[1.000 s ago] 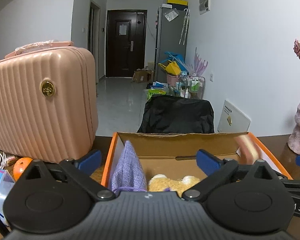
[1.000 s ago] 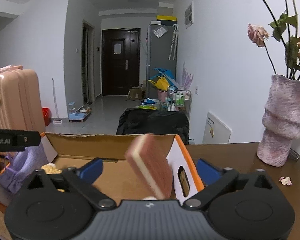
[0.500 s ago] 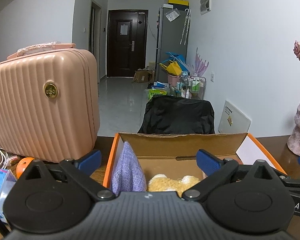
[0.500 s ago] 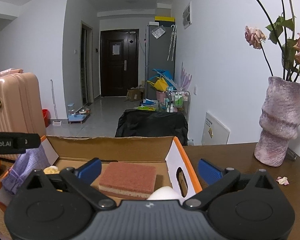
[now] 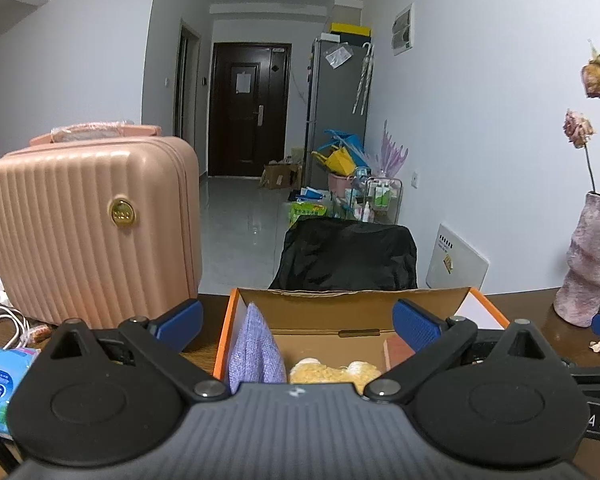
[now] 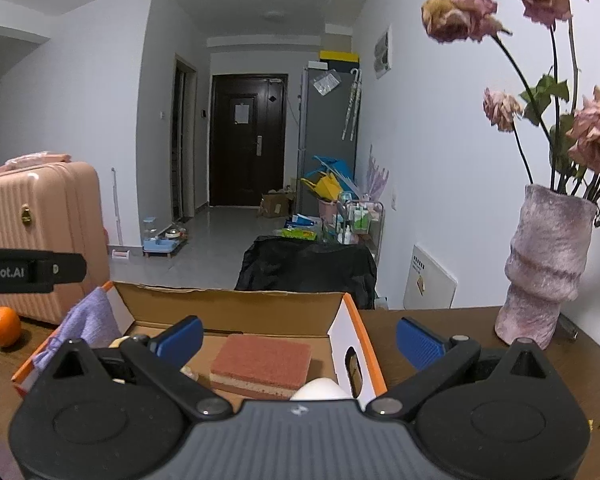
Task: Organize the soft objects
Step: 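Withdraw both tools from the box toward the remaining items on the table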
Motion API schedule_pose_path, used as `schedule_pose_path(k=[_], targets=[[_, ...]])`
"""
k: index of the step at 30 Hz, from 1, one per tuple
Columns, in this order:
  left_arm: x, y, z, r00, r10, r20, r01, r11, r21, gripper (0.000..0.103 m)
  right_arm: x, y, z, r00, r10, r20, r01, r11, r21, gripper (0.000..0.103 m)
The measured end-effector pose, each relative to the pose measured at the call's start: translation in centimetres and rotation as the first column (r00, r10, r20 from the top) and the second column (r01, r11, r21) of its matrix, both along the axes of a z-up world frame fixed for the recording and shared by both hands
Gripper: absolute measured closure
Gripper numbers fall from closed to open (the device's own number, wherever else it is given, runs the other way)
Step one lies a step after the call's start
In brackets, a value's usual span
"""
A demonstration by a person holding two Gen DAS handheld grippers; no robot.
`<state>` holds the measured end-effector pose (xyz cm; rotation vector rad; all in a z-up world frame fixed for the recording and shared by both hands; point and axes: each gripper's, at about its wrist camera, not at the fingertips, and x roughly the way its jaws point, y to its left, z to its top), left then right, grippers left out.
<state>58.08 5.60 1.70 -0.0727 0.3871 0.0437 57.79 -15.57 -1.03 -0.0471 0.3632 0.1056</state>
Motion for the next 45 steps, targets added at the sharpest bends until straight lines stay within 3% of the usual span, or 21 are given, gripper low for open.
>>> schedule_pose_path(k=[17, 35, 45], targets=[[-5.2, -0.1, 0.6, 0.999, -0.044, 0.026, 0.044, 0.999, 0.02, 0.0, -6.1, -2.4, 1.0, 0.997, 0.032, 0.069, -0.03, 0.999, -0.039, 0.0], [-11.6, 0.1, -1.1, 0.998, -0.066, -0.013, 0.066, 0.997, 0.035, 0.0, -13.2, -5.0, -0.5, 0.997, 0.043, 0.058, -0.039, 0.997, -0.068, 0.0], [-16.0, -1.1, -2.5, 0.996, -0.085, -0.031, 0.086, 0.996, 0.037, 0.0, -16.5, -5.7, -0.9, 0.997, 0.061, 0.04, -0.059, 0.998, -0.036, 0.0]])
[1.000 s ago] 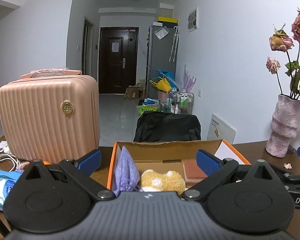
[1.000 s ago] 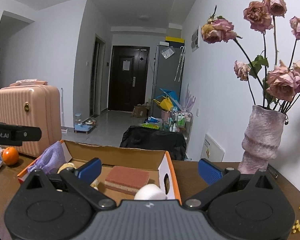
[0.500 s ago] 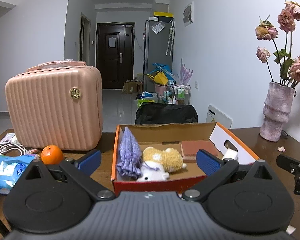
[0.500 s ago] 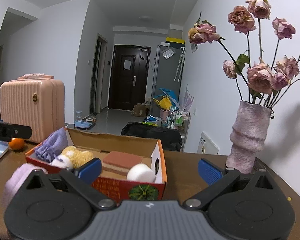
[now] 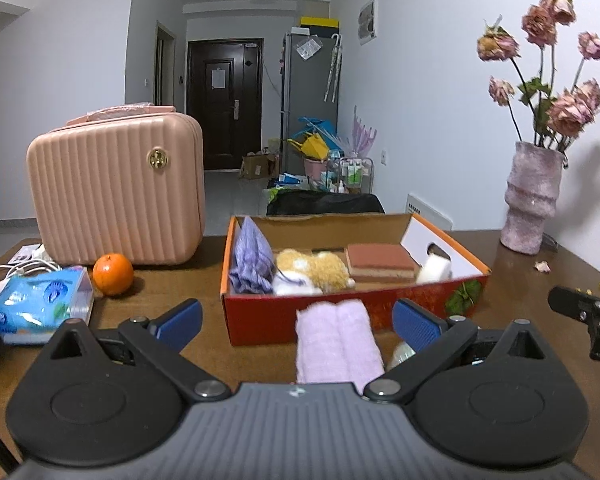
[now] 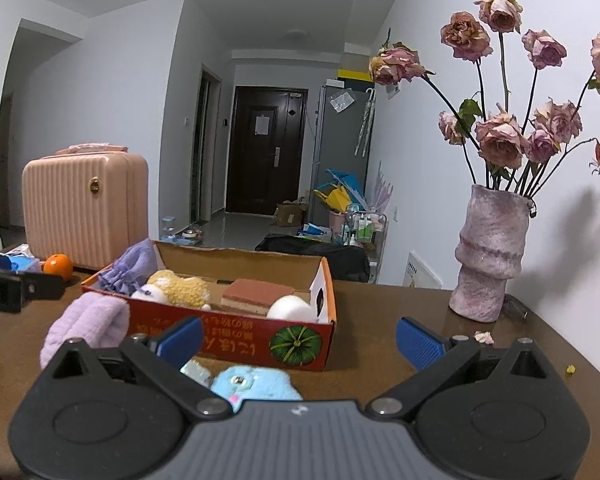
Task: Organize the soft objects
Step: 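Withdraw both tools from the box toward the remaining items on the table, then grasp the white foam wedge with the right gripper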
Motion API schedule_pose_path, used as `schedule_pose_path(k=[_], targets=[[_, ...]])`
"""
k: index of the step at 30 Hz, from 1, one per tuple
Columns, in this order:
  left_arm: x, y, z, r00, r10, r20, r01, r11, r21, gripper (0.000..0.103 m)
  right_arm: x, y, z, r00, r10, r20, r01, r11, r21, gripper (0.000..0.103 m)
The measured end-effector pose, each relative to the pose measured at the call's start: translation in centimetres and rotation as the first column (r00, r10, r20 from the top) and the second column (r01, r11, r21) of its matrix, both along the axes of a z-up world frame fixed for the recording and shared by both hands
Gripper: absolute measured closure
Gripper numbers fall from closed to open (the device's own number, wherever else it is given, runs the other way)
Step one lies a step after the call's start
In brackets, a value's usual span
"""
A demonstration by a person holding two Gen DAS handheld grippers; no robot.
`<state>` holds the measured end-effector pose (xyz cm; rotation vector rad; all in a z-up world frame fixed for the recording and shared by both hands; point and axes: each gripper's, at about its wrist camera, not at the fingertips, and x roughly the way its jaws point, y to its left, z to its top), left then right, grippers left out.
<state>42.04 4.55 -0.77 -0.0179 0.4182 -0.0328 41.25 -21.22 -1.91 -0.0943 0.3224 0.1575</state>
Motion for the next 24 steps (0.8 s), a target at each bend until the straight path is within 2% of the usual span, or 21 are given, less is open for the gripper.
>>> schedule_pose_path(k=[15, 24], targets=[[-5.2, -2.4, -1.5, 0.999, -0.016, -0.037, 0.016, 1.0, 0.009, 0.0, -4.4, -1.7, -2.0, 0.998, 0.015, -0.064, -0.013, 0.999, 0.029, 0.0], [-6.4, -2.9, -2.6, 0.997, -0.019, -0.069, 0.019, 1.0, 0.003, 0.0, -4.9, -2.1, -3.8, 0.991, 0.012, -0.13, -0.016, 0.999, -0.029, 0.0]])
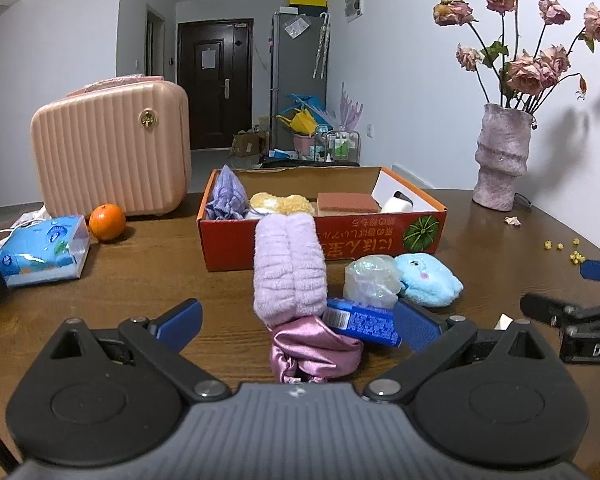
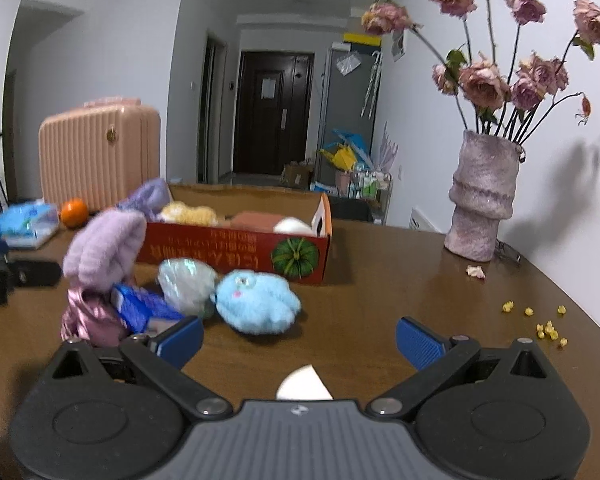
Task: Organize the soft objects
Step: 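Grasp the white foam wedge with the right gripper, then grasp the pink satin scrunchie with the left gripper while the right holds the wedge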
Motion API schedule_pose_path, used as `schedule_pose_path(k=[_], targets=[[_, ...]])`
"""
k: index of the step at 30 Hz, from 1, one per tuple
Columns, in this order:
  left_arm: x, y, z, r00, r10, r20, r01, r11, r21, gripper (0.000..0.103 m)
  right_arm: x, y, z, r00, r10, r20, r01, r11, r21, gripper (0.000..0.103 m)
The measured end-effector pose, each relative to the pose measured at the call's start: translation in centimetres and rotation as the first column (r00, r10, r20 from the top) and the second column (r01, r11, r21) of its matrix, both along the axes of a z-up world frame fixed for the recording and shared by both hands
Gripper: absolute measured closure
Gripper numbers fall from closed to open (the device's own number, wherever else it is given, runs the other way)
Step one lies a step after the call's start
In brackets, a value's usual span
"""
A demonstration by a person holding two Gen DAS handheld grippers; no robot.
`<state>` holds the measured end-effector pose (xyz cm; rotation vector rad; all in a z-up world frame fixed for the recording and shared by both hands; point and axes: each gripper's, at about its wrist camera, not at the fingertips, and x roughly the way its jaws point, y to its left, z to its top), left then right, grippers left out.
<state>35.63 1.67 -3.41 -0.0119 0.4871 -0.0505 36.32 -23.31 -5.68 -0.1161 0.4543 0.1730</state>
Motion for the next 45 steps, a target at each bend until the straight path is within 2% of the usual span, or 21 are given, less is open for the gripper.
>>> schedule_pose_path(k=[6, 12, 18, 20, 23, 28, 38, 45], targets=[[0.4, 0.5, -0.6, 1.0, 0.021, -0.022, -0.022, 1.0, -0.013, 0.0, 2.1, 0.1, -2.6, 0.995, 0.015, -0.099, -0.021, 0.998, -0.06, 0.003], [0.6, 0.4, -0.9, 0.999, 0.024, -0.028, -0.024, 1.0, -0.01, 0.0, 4.1, -0.1, -4.9, 0.984, 0.01, -0.178, -0.022, 0.998, -0.064, 0.02], [1.2, 0.1, -1.9, 0.998, -0.006, -0.061, 0.005, 1.0, -0.012, 0.0, 4.2, -0.3, -5.3, 0.98, 0.023, -0.198, -0.03, 0.999, -0.029, 0.046], [1.4, -0.1, -2.2, 0.998, -0.007, -0.07, 0.007, 1.0, -0.003, 0.0, 4.3, -0.4, -5.4, 0.977, 0.035, -0.209, -0.039, 0.999, -0.015, 0.064], [1.6, -0.2, -2.5, 0.997, -0.007, -0.079, 0.007, 1.0, 0.002, 0.0, 4.2, -0.4, -5.4, 0.978, 0.043, -0.206, -0.047, 0.999, -0.012, 0.07], [1.7, -0.5, -2.9, 0.996, -0.005, -0.09, 0.006, 1.0, 0.012, 0.0, 3.6, -0.4, -4.8, 0.986, 0.049, -0.16, -0.05, 0.999, -0.003, 0.074], [2.3, -1.6, -4.1, 0.993, -0.009, -0.121, 0.017, 0.998, 0.06, 0.0, 2.0, -1.8, -2.5, 0.999, 0.034, -0.03, -0.031, 0.997, 0.072, 0.075], [4.1, -2.2, -5.4, 0.989, 0.025, -0.145, -0.012, 0.996, 0.092, 0.0, 2.0, -2.5, -2.0, 1.0, 0.023, -0.01, -0.022, 0.994, 0.108, 0.074]])
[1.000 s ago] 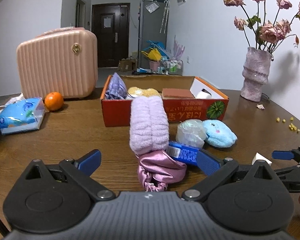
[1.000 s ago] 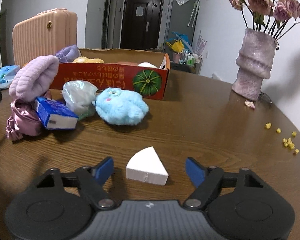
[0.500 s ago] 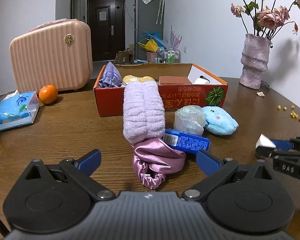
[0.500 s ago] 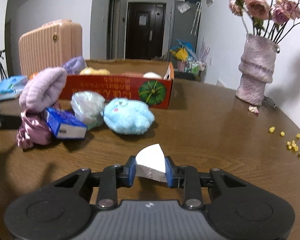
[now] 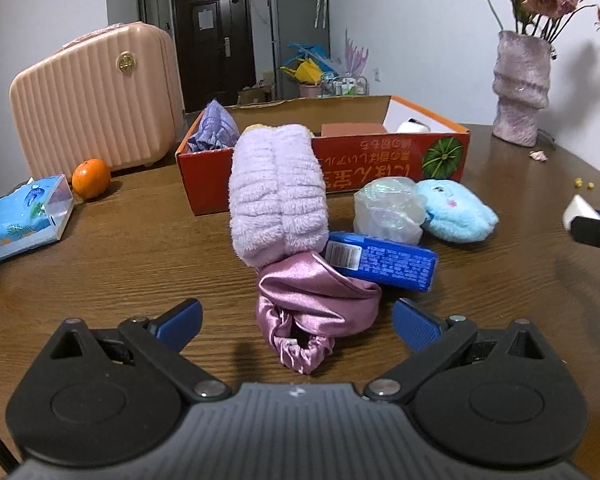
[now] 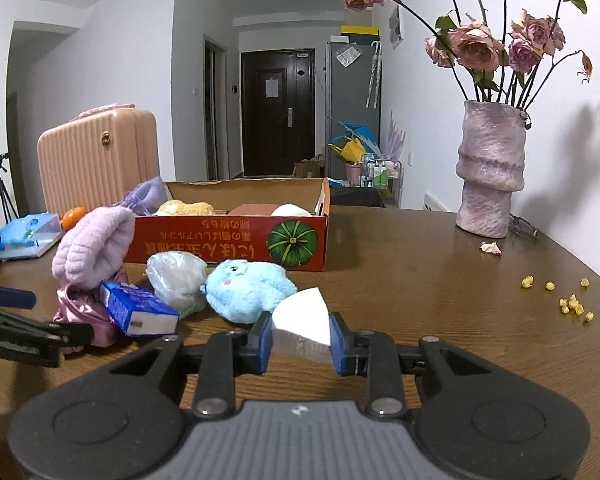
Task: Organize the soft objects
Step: 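Grasp the pink satin scrunchie with the left gripper while the right holds the wedge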
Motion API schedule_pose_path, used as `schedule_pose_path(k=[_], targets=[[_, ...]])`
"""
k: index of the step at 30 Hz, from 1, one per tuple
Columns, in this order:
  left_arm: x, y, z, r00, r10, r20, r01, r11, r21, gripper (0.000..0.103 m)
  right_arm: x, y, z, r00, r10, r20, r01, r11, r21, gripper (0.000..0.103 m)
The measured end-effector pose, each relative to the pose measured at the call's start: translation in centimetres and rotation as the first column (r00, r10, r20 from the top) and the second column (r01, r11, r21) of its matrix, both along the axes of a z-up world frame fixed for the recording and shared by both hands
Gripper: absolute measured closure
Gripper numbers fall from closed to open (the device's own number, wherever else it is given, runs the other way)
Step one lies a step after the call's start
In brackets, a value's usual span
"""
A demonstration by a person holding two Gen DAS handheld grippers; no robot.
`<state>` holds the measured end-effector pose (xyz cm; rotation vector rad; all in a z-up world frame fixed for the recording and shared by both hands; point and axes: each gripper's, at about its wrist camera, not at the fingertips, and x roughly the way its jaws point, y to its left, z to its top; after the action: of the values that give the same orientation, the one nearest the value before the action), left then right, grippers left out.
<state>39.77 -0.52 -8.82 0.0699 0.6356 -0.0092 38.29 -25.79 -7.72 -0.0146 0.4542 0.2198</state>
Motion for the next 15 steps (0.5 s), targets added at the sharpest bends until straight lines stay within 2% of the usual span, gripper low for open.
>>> schedule_pose_path(k=[3, 9, 12, 15], targets=[[1.1, -0.5, -0.5, 1.0, 0.01, 0.004, -0.01, 0.999, 0.033, 0.0, -0.1, 0.0, -0.1, 1.0, 0.0, 0.001, 0.0, 1.0, 0.003, 0.074], [3.0, -0.5, -1.5, 1.0, 0.008, -0.023, -0.007, 0.999, 0.04, 0.0, 0.1, -0.1, -0.2, 1.0, -0.002, -0.007, 0.002, 1.0, 0.006, 0.074], [3.9, -0.3, -1.9, 0.999, -0.006, -0.034, 0.007, 0.999, 0.043, 0.008, 0.3, -0.1, -0.3, 1.0, -0.006, -0.013, 0.006, 1.0, 0.006, 0.074], [4.4, 0.3, -2.0, 0.998, -0.01, -0.059, 0.01, 1.0, 0.001, 0.018, 0.3, -0.2, -0.4, 1.0, -0.009, -0.01, 0.009, 1.0, 0.008, 0.074]])
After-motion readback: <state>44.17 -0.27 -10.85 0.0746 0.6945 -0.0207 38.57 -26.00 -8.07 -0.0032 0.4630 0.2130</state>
